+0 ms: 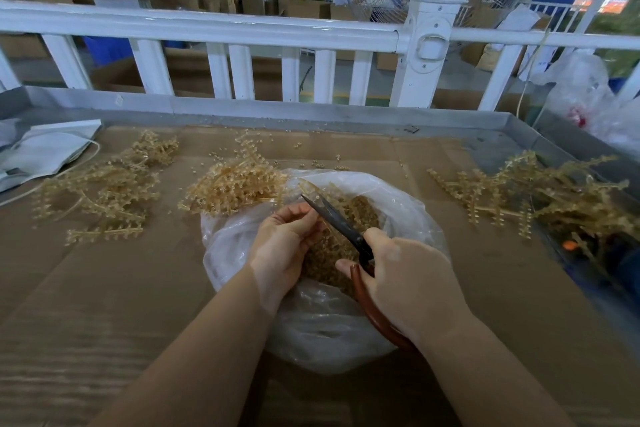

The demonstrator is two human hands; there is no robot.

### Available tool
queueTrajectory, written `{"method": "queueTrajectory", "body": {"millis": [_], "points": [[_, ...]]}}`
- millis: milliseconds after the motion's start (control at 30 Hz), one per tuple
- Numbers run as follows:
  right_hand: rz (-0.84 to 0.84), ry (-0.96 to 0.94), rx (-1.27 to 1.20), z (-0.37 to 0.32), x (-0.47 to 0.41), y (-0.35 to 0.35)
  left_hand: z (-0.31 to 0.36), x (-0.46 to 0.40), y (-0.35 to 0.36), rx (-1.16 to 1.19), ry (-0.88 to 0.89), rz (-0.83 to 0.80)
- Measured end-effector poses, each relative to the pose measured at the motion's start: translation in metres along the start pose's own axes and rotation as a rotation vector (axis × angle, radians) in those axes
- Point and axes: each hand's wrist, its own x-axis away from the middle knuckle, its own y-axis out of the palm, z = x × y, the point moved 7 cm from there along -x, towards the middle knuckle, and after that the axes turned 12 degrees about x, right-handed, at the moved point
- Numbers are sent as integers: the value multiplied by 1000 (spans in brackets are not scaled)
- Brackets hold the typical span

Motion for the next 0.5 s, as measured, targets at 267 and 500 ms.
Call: {"method": "queueTrajectory", "body": {"millis": [267,500], "points": [[-31,15,18,-1,-1,0,0,1,2,-20,15,-26],[-35,25,-45,1,3,4,1,1,1,24,14,8]]}}
